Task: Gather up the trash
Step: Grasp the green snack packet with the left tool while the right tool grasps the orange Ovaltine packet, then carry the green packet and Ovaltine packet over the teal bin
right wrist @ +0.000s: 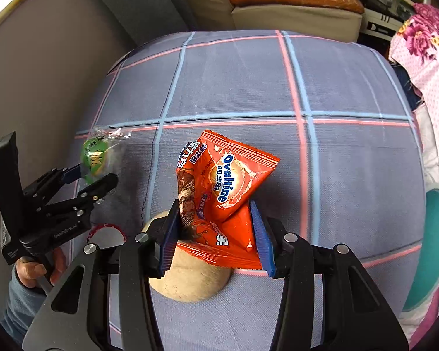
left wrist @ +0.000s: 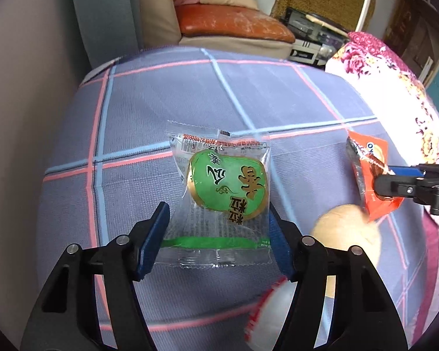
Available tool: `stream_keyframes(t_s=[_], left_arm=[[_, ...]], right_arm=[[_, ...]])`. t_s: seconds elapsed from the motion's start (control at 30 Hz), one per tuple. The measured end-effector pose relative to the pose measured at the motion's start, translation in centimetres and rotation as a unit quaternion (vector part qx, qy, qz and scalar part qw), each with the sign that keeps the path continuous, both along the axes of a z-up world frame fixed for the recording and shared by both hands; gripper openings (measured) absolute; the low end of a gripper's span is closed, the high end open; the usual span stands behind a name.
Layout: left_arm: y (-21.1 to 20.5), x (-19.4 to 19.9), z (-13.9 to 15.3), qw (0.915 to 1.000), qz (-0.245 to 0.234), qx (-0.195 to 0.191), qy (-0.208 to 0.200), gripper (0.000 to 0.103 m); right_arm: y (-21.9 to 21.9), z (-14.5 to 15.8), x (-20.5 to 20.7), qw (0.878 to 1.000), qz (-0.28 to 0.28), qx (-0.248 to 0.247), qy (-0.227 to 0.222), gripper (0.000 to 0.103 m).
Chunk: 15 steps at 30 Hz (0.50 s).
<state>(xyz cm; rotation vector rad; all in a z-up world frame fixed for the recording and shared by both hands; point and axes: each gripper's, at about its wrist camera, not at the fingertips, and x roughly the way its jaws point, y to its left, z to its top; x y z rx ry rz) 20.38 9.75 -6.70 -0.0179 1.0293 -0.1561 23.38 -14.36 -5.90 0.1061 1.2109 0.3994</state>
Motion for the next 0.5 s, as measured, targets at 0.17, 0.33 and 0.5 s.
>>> stream_keyframes(t_s=[0.17, 0.33, 0.5], left_arm=[[-1.8, -1.6, 2.2, 0.9998, -0.012, -0.012, -0.014, 0.066], [-5.1, -3.1, 3.6, 0.999, -0.036, -0.017, -0.02, 0.066], [-9.2, -4.2, 4.5, 0.9973, -0.068, -0.021, -0.02, 0.066]], right_arm=[[-2.9, 0.9, -1.9, 1.0, -0.028, 0.005, -0.013, 0.044], [-6.2, 1.7, -3.9, 0.998, -0.053, 0.016, -0.024, 0.044], [-9.7, 2.5, -5.8, 0.996, -0.078, 0.028, -0.035, 0.045]])
